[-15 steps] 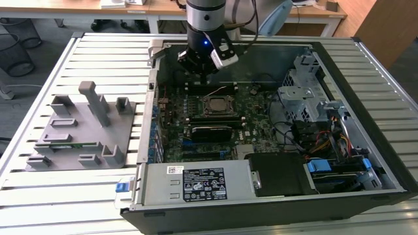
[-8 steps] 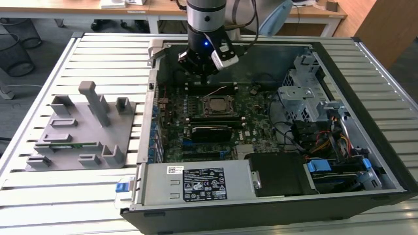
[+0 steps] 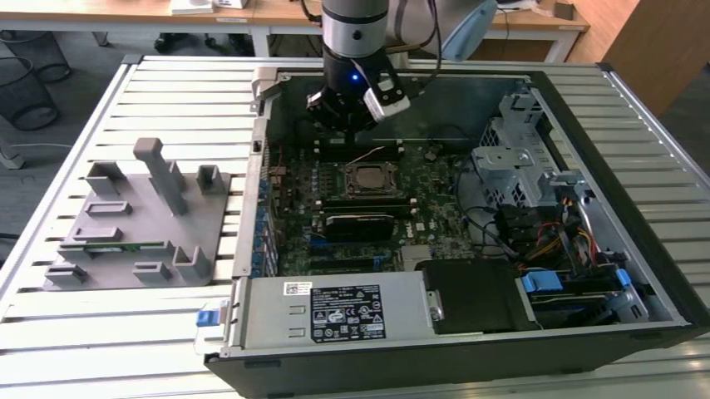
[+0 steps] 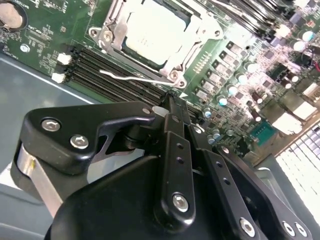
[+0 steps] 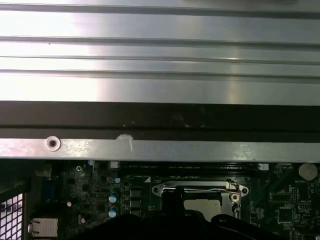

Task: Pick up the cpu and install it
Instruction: 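Install the first cpu locking lever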

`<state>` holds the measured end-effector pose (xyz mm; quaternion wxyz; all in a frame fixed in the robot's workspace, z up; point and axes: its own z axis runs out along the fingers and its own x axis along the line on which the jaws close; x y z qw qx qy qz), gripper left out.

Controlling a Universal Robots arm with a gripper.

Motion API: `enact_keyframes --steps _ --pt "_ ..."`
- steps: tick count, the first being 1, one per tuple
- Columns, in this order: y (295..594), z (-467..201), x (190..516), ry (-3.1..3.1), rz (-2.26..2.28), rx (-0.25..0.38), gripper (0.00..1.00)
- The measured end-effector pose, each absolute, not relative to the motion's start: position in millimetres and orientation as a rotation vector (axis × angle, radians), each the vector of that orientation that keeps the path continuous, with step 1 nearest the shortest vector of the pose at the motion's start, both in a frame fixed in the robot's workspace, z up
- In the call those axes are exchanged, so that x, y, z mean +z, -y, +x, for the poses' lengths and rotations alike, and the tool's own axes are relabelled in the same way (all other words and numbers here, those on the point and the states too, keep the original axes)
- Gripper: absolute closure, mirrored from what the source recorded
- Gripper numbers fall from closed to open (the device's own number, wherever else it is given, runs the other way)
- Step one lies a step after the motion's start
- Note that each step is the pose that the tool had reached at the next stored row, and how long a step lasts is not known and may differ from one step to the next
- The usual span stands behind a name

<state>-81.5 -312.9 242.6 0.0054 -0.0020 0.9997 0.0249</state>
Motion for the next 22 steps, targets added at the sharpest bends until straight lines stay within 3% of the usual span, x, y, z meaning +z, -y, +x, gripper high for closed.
enact_keyframes --steps 22 --pt "312 -64 232 -3.13 -0.014 0.069 0.89"
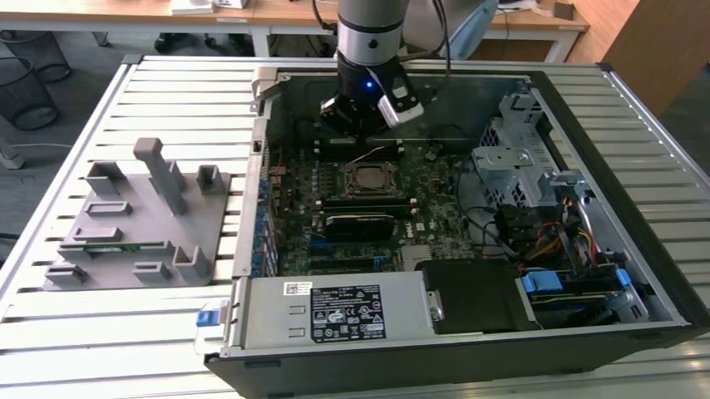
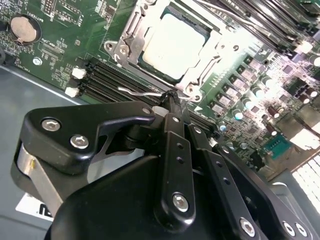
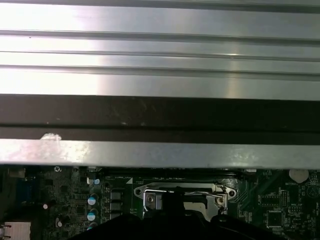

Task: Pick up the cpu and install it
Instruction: 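Install the first cpu locking lever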

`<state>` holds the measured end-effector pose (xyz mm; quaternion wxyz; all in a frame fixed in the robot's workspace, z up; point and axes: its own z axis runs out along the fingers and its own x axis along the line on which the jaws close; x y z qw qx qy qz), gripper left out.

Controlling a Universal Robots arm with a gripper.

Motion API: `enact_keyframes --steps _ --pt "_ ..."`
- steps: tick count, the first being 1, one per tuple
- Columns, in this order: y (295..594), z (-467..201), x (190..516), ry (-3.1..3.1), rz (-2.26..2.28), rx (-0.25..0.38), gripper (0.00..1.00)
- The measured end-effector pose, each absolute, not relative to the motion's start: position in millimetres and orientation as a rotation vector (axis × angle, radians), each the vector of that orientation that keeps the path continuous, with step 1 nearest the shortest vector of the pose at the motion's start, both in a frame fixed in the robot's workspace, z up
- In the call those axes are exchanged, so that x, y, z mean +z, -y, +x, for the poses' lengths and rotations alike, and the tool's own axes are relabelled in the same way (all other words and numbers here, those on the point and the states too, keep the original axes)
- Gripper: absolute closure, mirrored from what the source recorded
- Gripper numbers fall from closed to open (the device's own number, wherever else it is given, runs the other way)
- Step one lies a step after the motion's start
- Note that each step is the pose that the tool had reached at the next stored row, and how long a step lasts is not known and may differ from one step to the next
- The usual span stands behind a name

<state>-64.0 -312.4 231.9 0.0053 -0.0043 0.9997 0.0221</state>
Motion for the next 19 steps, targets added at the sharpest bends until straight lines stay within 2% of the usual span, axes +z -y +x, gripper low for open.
enact_keyframes --steps 19 --pt "310.4 -55.7 224.8 -3.13 -0.016 0.067 0.89"
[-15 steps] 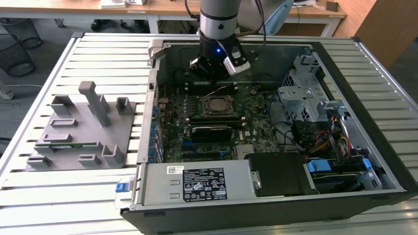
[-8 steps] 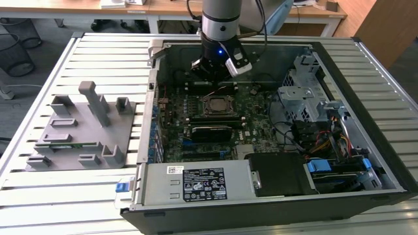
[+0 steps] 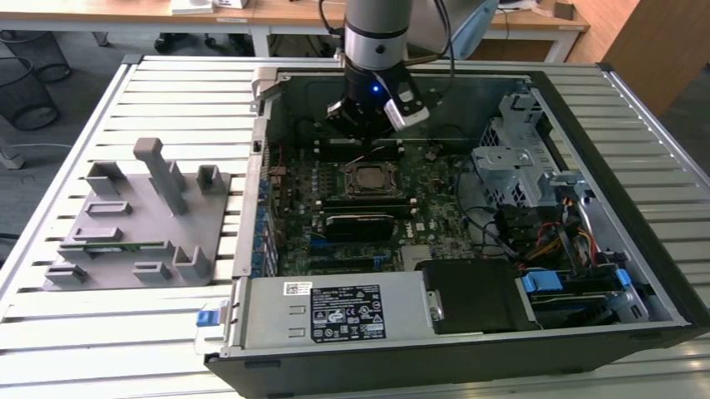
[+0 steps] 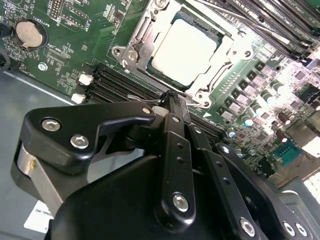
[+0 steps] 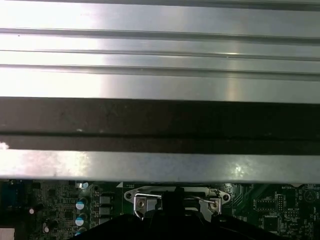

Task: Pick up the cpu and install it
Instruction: 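Install the first cpu locking lever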

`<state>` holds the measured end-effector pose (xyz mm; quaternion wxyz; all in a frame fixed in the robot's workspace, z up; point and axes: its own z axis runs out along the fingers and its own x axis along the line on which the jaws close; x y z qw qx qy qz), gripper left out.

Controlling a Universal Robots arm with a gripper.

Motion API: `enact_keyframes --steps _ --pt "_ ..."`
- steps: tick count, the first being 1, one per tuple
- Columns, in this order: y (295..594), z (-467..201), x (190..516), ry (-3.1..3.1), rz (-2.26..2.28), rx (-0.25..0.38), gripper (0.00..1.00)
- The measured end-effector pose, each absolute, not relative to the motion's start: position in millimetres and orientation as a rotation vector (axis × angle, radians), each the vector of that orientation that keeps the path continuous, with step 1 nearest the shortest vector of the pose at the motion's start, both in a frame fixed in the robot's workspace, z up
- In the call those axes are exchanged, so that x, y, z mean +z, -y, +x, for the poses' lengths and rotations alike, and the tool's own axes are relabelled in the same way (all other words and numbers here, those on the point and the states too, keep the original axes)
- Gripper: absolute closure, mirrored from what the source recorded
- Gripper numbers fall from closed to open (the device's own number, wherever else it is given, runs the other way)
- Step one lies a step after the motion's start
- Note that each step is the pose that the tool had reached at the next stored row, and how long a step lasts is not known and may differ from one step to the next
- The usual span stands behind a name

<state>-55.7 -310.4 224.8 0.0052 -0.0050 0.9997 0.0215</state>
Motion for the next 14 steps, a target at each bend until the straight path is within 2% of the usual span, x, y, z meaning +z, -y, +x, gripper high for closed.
enact_keyframes --steps 14 --pt "306.5 -49.9 221.7 -3.13 -0.018 0.068 0.89"
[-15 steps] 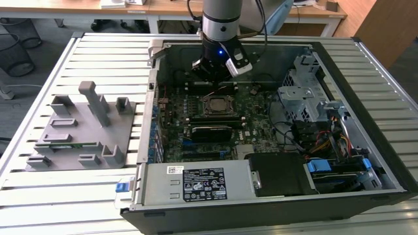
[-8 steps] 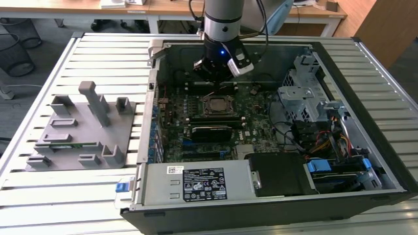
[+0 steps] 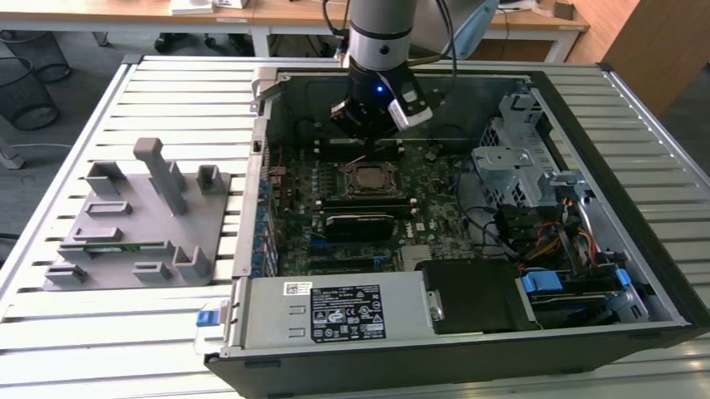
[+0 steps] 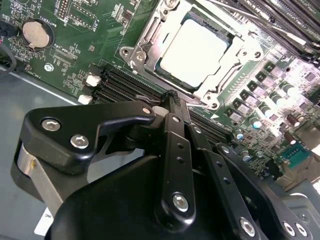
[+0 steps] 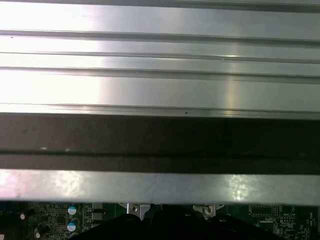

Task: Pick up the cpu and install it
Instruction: 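Install the first cpu locking lever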

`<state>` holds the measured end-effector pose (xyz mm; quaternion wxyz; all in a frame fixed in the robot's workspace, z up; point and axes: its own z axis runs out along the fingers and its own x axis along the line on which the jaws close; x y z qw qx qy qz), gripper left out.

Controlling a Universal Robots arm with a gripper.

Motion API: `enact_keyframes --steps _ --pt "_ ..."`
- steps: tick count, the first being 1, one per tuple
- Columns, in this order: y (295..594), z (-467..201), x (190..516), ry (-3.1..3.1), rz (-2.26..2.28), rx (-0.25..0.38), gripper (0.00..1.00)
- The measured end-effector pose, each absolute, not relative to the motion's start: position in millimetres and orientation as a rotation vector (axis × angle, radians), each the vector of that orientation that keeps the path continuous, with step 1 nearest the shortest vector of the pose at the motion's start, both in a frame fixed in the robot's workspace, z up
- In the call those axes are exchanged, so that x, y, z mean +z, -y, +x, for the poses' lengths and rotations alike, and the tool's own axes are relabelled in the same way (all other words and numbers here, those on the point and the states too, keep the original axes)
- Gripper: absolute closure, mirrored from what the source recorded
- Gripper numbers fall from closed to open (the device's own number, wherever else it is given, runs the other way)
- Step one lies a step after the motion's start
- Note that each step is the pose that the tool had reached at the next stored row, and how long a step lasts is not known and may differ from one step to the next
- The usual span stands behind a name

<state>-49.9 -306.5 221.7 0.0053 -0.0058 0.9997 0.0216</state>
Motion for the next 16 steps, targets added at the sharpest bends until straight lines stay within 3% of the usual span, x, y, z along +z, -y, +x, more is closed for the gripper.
enact_keyframes --steps 16 --pt "303.8 -43.5 214.7 -3.13 -0.021 0.067 0.89"
